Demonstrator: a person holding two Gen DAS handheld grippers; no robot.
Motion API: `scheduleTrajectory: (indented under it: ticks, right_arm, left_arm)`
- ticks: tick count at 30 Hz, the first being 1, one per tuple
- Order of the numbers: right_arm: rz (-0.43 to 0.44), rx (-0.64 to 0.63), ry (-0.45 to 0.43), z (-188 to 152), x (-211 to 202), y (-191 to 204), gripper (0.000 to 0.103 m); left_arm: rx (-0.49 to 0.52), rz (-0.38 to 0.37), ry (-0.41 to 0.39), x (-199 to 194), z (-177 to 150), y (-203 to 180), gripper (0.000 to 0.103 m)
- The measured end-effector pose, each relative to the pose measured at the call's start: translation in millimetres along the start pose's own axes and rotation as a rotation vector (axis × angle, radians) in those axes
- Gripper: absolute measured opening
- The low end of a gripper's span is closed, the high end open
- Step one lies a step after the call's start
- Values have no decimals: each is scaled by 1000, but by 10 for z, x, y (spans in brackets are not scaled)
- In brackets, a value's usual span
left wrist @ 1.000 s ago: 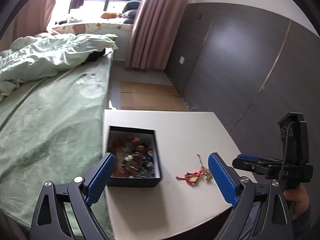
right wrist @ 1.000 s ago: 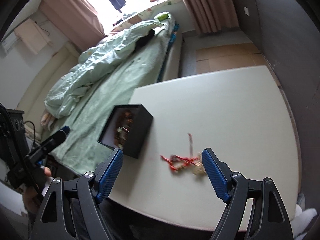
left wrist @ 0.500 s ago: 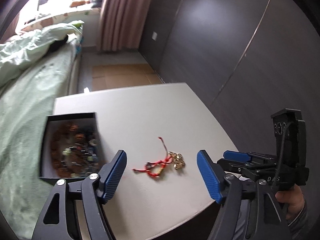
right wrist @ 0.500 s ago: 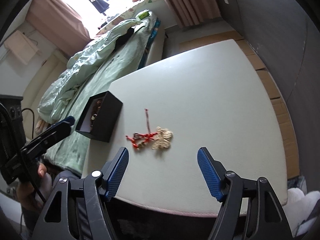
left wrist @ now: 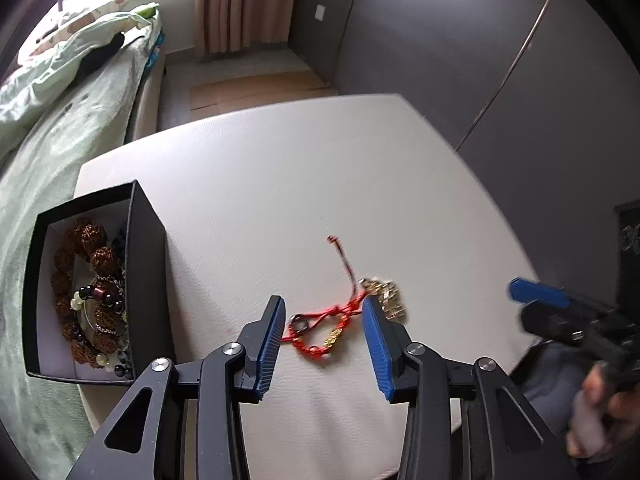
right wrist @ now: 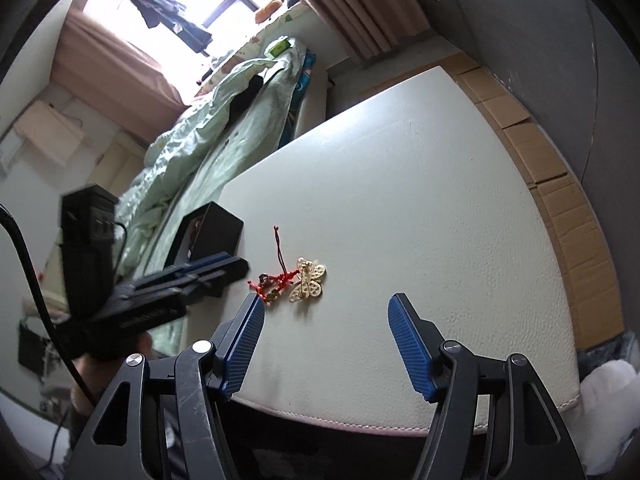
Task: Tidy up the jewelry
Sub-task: 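Move the left gripper to the red cord charm and close on it, then carry the red cord charm over the black box with the left gripper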
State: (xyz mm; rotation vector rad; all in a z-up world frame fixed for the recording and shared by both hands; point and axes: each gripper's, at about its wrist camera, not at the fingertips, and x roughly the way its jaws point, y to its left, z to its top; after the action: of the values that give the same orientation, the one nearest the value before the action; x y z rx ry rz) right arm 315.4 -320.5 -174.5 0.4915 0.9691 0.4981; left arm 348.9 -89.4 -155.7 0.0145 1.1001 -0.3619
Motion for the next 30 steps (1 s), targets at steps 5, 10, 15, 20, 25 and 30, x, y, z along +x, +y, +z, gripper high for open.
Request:
scheduleTrajectory:
  ticks: [5,10,15,20,25,30]
  right_arm:
    - [26,2,1,-12,17,-6,66]
    - [42,16,-8,-15,-3,-37,66]
    - [35,14,-10,-15,2,-33,66]
    - [45,-7,4,48,88,4,66]
    - [83,-21,12,124,312,76,64]
    - [120,-31,62,187,562,160,58]
  left_arm:
    - [1,32,54,186,-23,48,29]
    - [28,74,62,297,-46,60,13]
    - [-9,15,55,211,4,120,4]
    - [-40,-21,23,24,74,215,4]
    - [-64,-72,8,-102,96,252,4]
    - [-67,-79,-12,-206,142,289,4]
